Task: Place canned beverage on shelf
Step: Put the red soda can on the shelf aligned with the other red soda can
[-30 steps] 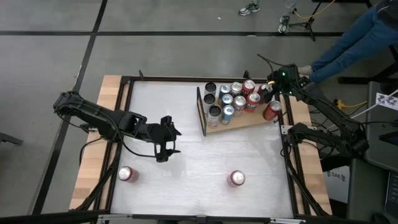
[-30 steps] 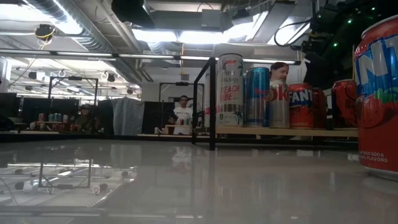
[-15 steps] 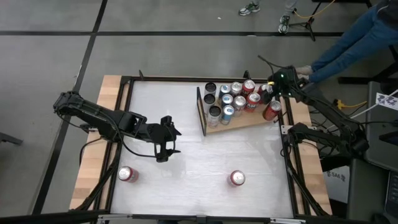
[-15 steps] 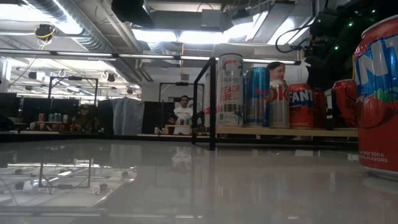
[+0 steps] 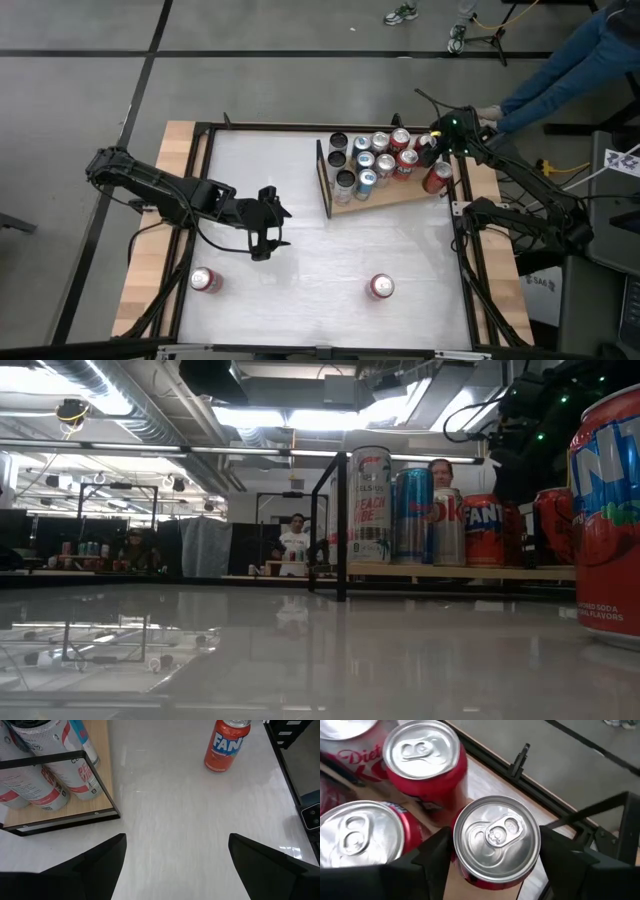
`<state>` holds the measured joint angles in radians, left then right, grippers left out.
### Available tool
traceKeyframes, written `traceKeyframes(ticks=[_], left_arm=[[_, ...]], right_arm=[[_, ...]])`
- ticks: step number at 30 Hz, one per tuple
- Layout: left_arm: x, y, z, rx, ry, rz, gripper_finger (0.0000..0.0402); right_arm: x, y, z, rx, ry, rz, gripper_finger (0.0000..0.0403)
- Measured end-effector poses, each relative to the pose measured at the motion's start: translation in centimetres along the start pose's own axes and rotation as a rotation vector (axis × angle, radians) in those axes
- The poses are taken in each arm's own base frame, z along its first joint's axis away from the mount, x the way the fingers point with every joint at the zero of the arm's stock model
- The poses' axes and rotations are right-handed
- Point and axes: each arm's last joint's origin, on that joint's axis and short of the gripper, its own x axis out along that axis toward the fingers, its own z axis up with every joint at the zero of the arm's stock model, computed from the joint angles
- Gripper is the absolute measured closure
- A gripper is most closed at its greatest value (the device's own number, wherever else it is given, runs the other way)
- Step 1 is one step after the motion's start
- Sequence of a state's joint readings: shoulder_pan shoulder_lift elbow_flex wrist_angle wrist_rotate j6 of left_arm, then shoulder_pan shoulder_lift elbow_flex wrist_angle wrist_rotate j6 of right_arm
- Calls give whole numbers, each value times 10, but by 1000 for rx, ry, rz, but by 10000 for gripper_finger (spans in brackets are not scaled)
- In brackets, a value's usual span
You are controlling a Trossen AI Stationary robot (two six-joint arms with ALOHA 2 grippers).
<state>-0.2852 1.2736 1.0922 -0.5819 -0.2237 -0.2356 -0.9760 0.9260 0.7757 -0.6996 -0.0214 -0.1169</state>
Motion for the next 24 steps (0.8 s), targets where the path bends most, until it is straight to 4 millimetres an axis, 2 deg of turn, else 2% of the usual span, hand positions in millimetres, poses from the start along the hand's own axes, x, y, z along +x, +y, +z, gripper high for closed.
traceKeyframes(ticks=[14, 24], left_arm=[[0, 0, 0, -1, 0, 0, 59], [0, 0, 0, -1, 0, 0, 59]], right_arm=[[0, 0, 0, -155, 0, 1, 149], [0, 0, 0, -162, 4, -2, 134]])
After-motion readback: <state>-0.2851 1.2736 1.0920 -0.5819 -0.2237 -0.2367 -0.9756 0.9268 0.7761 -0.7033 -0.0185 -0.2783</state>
